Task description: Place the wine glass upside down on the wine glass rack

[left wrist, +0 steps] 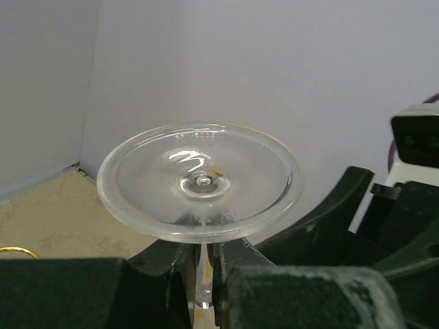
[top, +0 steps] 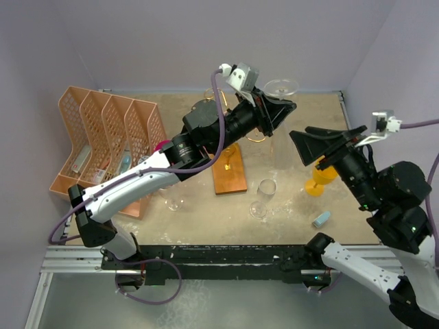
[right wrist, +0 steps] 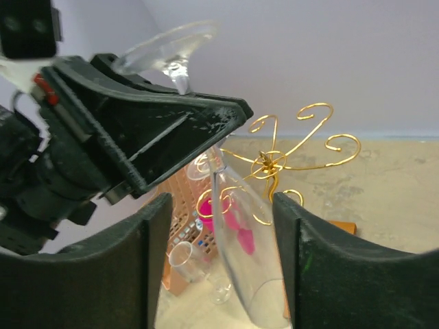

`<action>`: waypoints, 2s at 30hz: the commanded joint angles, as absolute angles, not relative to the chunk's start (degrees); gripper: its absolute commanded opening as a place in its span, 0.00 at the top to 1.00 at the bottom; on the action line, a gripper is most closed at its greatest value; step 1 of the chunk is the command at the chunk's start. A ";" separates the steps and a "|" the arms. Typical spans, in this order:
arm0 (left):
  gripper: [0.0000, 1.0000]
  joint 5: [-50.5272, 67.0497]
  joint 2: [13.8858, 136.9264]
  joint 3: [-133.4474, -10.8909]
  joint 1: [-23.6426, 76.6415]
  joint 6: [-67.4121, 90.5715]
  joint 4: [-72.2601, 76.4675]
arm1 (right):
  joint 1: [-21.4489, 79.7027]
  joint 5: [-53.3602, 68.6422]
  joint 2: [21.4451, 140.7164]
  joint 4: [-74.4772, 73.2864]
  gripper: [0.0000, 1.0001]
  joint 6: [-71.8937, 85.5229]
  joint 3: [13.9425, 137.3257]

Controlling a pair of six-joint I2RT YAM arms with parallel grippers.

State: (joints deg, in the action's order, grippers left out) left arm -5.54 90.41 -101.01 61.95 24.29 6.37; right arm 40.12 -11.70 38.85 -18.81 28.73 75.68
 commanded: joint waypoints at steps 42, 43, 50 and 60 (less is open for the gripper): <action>0.75 6.86 81.16 -93.66 61.96 27.05 7.39 | 40.02 -5.80 42.76 1.61 1.00 22.10 65.99; 0.70 6.10 80.98 -93.69 61.96 26.99 7.31 | 40.03 -6.53 42.51 2.00 1.00 22.08 65.93; 0.48 1.07 80.92 -97.02 61.91 24.88 5.55 | 40.06 -12.94 42.37 -0.11 1.00 22.97 69.87; 0.43 -10.27 76.16 -94.88 61.55 20.73 3.41 | 40.07 -24.77 44.43 -3.43 1.00 18.98 73.77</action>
